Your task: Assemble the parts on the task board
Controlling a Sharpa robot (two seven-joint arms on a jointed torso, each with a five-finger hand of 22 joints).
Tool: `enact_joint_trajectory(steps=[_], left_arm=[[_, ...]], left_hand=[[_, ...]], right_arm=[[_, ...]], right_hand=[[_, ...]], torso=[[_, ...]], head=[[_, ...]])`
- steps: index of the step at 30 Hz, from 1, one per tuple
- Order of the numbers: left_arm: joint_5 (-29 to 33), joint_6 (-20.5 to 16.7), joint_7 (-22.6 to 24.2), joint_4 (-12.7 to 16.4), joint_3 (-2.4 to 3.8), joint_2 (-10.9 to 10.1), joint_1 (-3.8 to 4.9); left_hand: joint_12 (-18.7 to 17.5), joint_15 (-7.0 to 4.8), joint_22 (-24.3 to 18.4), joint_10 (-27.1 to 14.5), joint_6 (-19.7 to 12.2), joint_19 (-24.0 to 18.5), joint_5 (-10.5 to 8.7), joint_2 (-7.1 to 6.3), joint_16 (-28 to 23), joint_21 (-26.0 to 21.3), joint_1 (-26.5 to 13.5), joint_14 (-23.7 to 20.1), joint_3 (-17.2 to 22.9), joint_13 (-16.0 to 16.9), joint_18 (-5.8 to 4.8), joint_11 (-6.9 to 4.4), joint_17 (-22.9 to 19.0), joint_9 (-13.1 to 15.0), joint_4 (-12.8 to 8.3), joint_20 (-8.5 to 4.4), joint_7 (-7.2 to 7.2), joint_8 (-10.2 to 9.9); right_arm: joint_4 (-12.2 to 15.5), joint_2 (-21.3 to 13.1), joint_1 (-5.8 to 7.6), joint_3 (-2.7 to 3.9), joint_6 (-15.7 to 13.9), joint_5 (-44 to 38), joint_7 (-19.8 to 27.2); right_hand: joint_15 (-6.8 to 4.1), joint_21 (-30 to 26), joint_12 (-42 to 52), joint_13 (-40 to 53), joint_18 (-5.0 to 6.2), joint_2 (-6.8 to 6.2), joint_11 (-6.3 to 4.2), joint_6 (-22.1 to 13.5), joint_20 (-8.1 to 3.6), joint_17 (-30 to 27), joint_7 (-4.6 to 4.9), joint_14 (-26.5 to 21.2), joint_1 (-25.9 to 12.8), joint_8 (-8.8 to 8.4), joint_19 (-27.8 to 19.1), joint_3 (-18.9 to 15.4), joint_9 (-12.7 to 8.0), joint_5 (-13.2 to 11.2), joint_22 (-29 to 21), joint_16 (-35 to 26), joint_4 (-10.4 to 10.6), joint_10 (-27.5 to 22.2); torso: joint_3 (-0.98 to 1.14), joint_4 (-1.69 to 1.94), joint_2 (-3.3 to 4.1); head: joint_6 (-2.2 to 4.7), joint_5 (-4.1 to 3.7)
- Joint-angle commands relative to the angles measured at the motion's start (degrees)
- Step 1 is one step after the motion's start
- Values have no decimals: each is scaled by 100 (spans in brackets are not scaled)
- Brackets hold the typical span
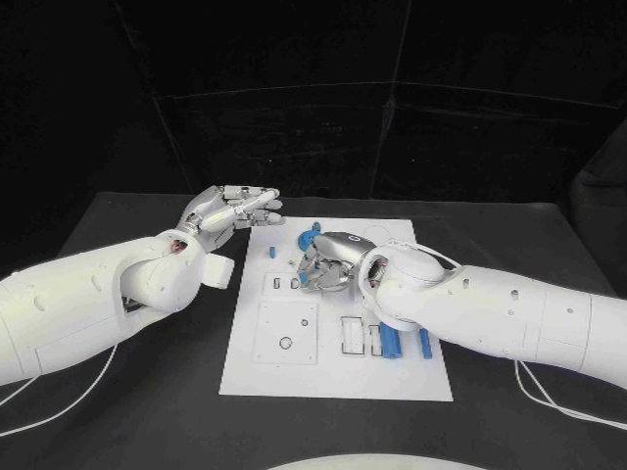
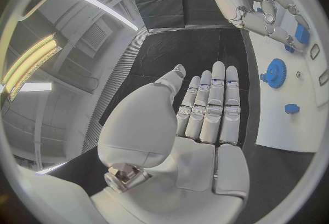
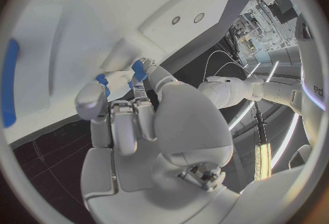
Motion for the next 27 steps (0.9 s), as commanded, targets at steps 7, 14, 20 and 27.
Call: enact_joint_trajectory(steps=[7, 14, 20, 27], left_arm=[[-15, 12, 10, 1, 6, 10, 10], [-16, 16, 5, 7, 6, 8, 10], [-16, 16, 0, 10, 6, 6, 10], [-16, 18, -2, 9, 6, 5, 10]], left_hand=[[-29, 9, -6, 38, 23, 14, -28, 34, -24, -27, -17, 28, 5, 0, 90, -10, 5, 3, -33, -5, -14, -8], [-29, 9, -6, 38, 23, 14, -28, 34, -24, -27, -17, 28, 5, 0, 90, -10, 5, 3, -33, -5, -14, -8], [-31, 9, -7, 39, 23, 16, -29, 31, -28, -29, -21, 29, 5, 0, 89, -10, 6, 2, -35, -5, -13, -9], [-31, 9, -7, 39, 23, 16, -29, 31, -28, -29, -21, 29, 5, 0, 89, -10, 6, 2, -35, -5, -13, -9]], right_arm=[[-14, 11, -31, 4, 84, -140, 22], [-34, -8, -51, 4, 94, -209, -18], [-58, -24, -57, 3, 146, -222, -61], [-84, -24, -58, 3, 284, -230, -125]], right_hand=[[21, -15, -28, 702, -47, -10, 37, 138, 8, 870, -108, 470, -36, -1, -30, 30, 2, 34, -6, -18, -8, 71], [23, -18, -32, 700, -47, -24, 38, 137, 9, 865, -107, 469, -45, -7, -33, 36, 1, 33, -12, -21, -13, 69], [23, -19, -34, 698, -46, -27, 39, 135, 9, 865, -106, 469, -48, -9, -34, 37, 0, 33, -13, -21, -14, 68], [33, -35, -63, 677, -41, -65, 53, 100, 16, 847, -87, 465, -94, -48, -52, 59, -12, 15, -45, -30, -18, 51]], torso=[[-1, -1, -3], [-4, -9, 1], [-5, -3, -1], [0, 7, -1]], head=[[-17, 12], [-24, -17], [-34, -37], [-49, -46]])
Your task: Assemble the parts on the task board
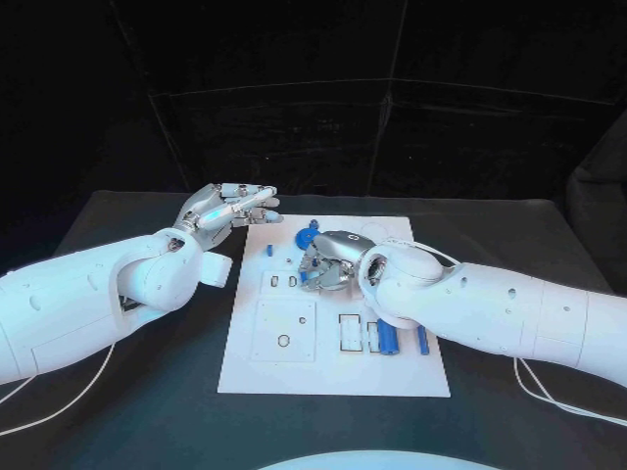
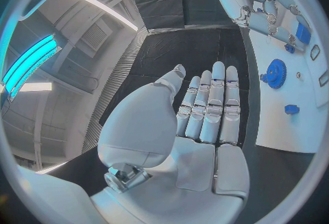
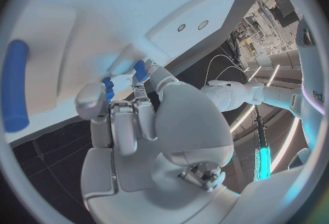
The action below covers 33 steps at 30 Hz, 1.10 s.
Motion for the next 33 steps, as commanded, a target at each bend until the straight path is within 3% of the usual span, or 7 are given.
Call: enact_joint_trajectory(steps=[1, 13, 20, 33], left_arm=[[-15, 19, 6, 7, 6, 3, 10], [-15, 17, 4, 8, 6, 0, 10], [-15, 19, 3, 4, 6, 1, 10], [-15, 17, 2, -6, 6, 5, 10]], left_hand=[[-30, 9, -9, 40, 23, 16, -29, 31, -28, -29, -21, 29, 5, 0, 89, -10, 7, 2, -35, -5, -13, -9], [-30, 9, -9, 40, 23, 16, -29, 31, -28, -29, -21, 29, 5, 0, 89, -10, 7, 2, -35, -5, -13, -9], [-34, 10, -10, 40, 23, 17, -28, 27, -34, -32, -26, 28, 5, -1, 88, -9, 8, 1, -38, -6, -12, -11], [-34, 10, -10, 40, 23, 17, -28, 27, -34, -32, -26, 28, 5, -1, 88, -9, 8, 1, -38, -6, -12, -11]], right_arm=[[-31, -5, -12, -17, 216, -66, -118], [-33, 14, -13, -17, 267, -67, -86], [-27, 22, -13, -17, 280, -67, -104], [-28, 33, -14, -17, 246, -67, -145]], right_hand=[[35, -43, -37, 666, -39, -12, 35, 92, -2, 839, -79, 463, -47, -31, -41, 51, -4, -8, -26, -34, 0, 63], [49, -52, -65, 647, -37, -58, 51, 63, 9, 840, -61, 463, -105, -67, -50, 63, -11, -34, -38, -35, 5, 45], [81, -73, -190, 548, -33, -192, 90, -31, 37, 839, -17, 463, -243, -152, -69, 32, -25, 15, -73, -37, 33, -35], [104, -81, -314, 445, -31, -254, 117, -111, 58, 836, 15, 463, -304, -213, -75, 18, -33, 69, -85, -40, 48, -115]], torso=[[4, 12, 0], [1, 7, -2], [1, 8, -3], [2, 8, -2]], head=[[-7, -1], [-8, -3], [-16, -2], [-20, -3]])
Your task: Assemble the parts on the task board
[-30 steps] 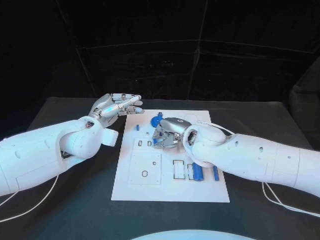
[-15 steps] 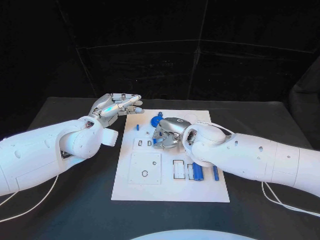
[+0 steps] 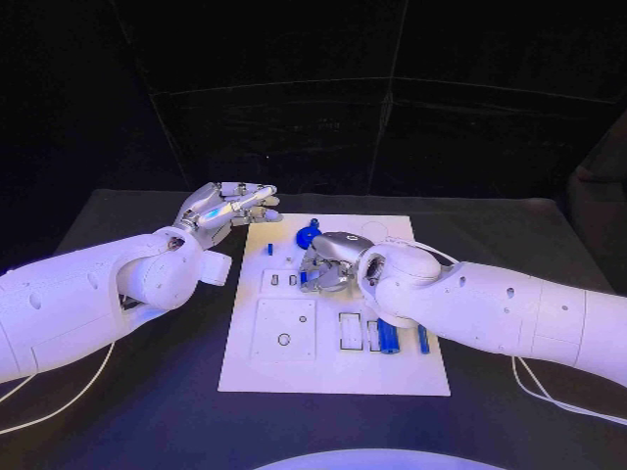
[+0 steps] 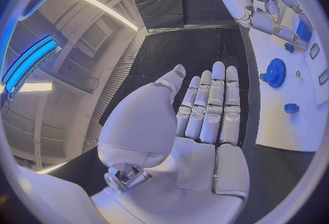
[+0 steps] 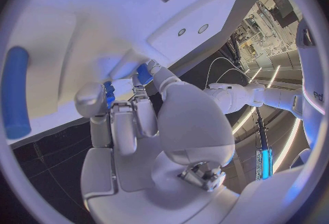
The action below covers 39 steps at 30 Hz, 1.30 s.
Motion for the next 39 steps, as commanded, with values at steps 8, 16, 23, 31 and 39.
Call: enact_joint_trajectory(steps=[8, 16, 23, 31, 39], left_arm=[[-14, 29, -4, 1, 6, 8, 10], [-14, 44, -23, -4, 6, 8, 10], [-39, 55, -51, -11, 6, 10, 10], [-498, 73, -363, -17, 6, -28, 11], [-1730, 811, -1882, 36, 7, -97, 158]], left_hand=[[-34, 10, -5, 40, 23, 17, -28, 27, -34, -32, -26, 28, 5, -1, 88, -9, 10, 1, -37, -6, -12, -11], [-38, 11, -7, 38, 20, 16, -28, 23, -42, -36, -29, 27, 6, -3, 86, -7, 10, 0, -42, -6, -9, -14], [-38, 11, -8, 40, 22, 16, -28, 24, -44, -37, -30, 27, 7, -3, 86, -7, 11, 0, -43, -6, -9, -13], [173, -405, 212, 711, 445, 956, -10, -21, 624, 475, -178, 1330, 41, 87, 93, -314, 487, 49, -22, -394, -273, 141], [878, -861, 865, 1617, 744, 2367, 88, -89, 5515, 1723, -568, 2138, -19, 688, 68, -754, 4805, 136, 231, -959, -587, 300]], right_arm=[[-13, 13, -7, -13, -105, -38, -94], [-8, 13, -7, -13, -293, -34, -177], [58, -20, -10, -13, -782, 47, -121], [565, -498, 31, -5, -1129, 676, 816], [920, -1230, 520, -3, -253, 2381, 1409]], right_hand=[[128, -54, -154, 348, -28, -207, 102, -478, 97, 850, 103, 445, -297, -127, -42, -245, -12, 89, -32, -16, 173, -131], [157, -76, -236, 268, -20, -275, 133, -628, 130, 845, 126, 441, -533, -100, -58, -657, 2, -65, -72, -20, 460, -200], [187, -89, -300, 200, -17, -341, 169, -774, 156, 856, 163, 442, -573, -103, -62, -1103, 2, -78, -95, -18, 699, -266], [187, -147, -256, 218, 8, -198, 165, -773, 162, 769, 159, 421, -191, -59, -131, -1312, 15, 222, -229, -58, 702, -257], [143, -380, -484, 8, 86, -98, 114, -605, 129, 377, 103, 322, -9, 71, -381, -1487, 42, 306, -679, -258, 681, -413]], torso=[[1, -3, 2], [1, -1, 1], [5, -2, 0], [7, -20, -20], [30, -42, -49]], head=[[-8, -5], [-11, -9], [-7, -13], [8, 39], [58, 62]])
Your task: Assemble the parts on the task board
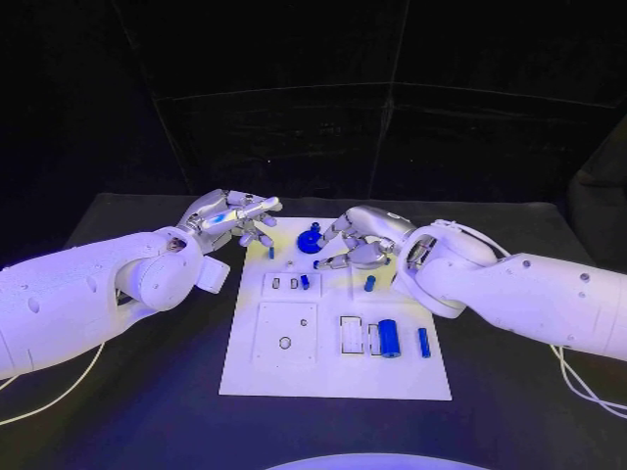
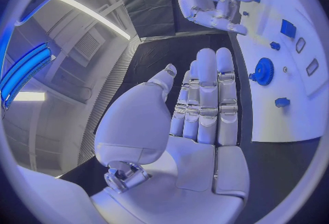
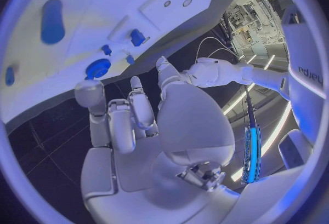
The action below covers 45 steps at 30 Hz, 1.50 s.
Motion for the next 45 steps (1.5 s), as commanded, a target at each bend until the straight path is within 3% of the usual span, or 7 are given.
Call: enact_joint_trajectory(steps=[1, 5, 8, 12, 16, 27, 45], left_arm=[[-1194, 758, -1427, 18, 7, 3, 94], [-2147, 1080, -2523, 6, 7, 63, 220], [-2674, 1242, -3182, -31, 7, 157, 296], [-3406, 1482, -3916, -115, 7, 346, 392], [-3919, 1745, -4376, -240, 7, 579, 437], [-4526, 1911, -4694, -678, 7, 1150, 470], [-4742, 2008, -4778, -1101, -33, 1701, 478]], left_hand=[[224, -92, 212, 1, -13, 214, 29, 171, 1577, 355, 168, 424, 209, 223, 71, -34, 1524, 34, -90, -94, -22, 56], [919, -102, 1529, -212, -75, 373, -56, 263, 2600, 1624, 77, 418, 507, 853, -75, -107, 2614, 158, -32, -149, -88, 297], [1480, -106, 2654, -340, -131, 521, -97, 181, 3063, 2567, -159, 464, 422, 1314, -213, -128, 3139, 262, 106, -162, -103, 501], [2456, -154, 4064, -607, -210, 672, -98, 121, 3389, 3689, -705, 506, -43, 2113, -381, -132, 3522, 498, 531, -179, -170, 932], [3891, -193, 5086, -802, -471, 806, -105, 178, 3599, 4478, -794, 552, -622, 3456, -497, -195, 3787, 879, 880, -232, -246, 1531], [4808, -271, 5573, -758, -793, 861, -176, 266, 3683, 4814, -855, 577, -1386, 4316, -561, -260, 3898, 1492, 1100, -263, -327, 2406], [5154, -305, 5954, -652, -1031, 932, -172, 460, 3729, 5062, -685, 592, -1725, 4642, -620, -304, 3962, 1847, 1045, -305, -370, 2849]], right_arm=[[106, -232, 144, -4, 477, 1517, 586], [145, -556, 330, -3, 462, 2214, 667], [128, -723, 444, -2, 401, 2515, 700], [69, -846, 526, -2, 329, 2723, 713], [43, -889, 559, -2, 203, 2701, 547], [45, -896, 583, -2, -124, 2264, 106], [-17, -813, 585, -2, -57, 2051, -120]], right_hand=[[-14, -58, -40, 1, 91, 22, -8, 31, -5, 343, -3, 346, 79, 35, -57, -61, 6, 34, -96, -51, -7, -47], [-21, -81, -73, -30, 95, 60, -15, 39, -12, 314, -9, 340, 115, 52, -71, -78, 5, 53, -131, -72, -12, -68], [-24, -92, -79, -36, 97, 79, -18, 38, -16, 308, -10, 339, 131, 57, -77, -86, 4, 68, -147, -77, -14, -71], [-26, -103, -88, -45, 100, 95, -20, 39, -19, 283, -12, 335, 145, 64, -83, -95, 3, 81, -165, -91, -16, -76], [-30, -139, -103, -60, 112, 91, -22, 43, -22, 223, -15, 321, 144, 75, -118, -123, 3, 99, -238, -124, -13, -84], [-45, -228, -112, -83, 132, 29, -36, 36, -39, 115, -30, 306, 112, 121, -161, -338, -2, 256, -380, -197, 17, -74], [-57, -255, -110, -94, 134, 104, -48, 35, -51, 107, -40, 313, 149, 156, -149, -424, -4, 393, -411, -213, 47, -59]], torso=[[22, -19, -32], [45, -30, -74], [62, -40, -96], [78, -49, -118], [89, -55, -126], [81, -50, -117], [69, -45, -109]], head=[[-8, 20], [-31, 55], [-48, 80], [-67, 76], [-81, 85], [-88, 73], [-120, 83]])
